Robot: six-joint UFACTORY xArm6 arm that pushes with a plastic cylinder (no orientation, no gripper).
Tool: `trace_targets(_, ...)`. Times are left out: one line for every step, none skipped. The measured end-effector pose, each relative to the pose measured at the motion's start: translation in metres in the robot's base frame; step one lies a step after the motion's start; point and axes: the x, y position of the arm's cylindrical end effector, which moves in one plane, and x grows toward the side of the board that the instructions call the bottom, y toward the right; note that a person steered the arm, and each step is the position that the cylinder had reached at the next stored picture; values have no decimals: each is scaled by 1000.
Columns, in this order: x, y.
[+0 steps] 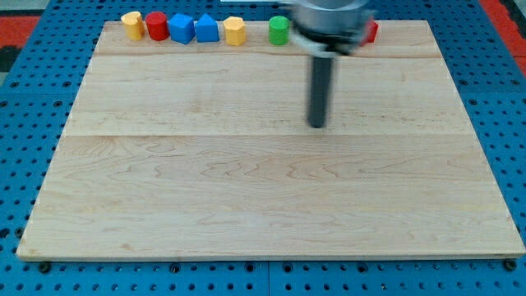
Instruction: Slide the red star towards center right
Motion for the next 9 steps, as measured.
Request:
trace_targets(-54, 74)
trace_targets(-121, 180)
trace_targets(-193, 216)
trace_targets(-229, 171)
trace_targets(-230, 167)
trace_targets(-230, 156)
trace_targets(-229, 106)
trace_targets(-229, 49)
trace_targets(-229, 18)
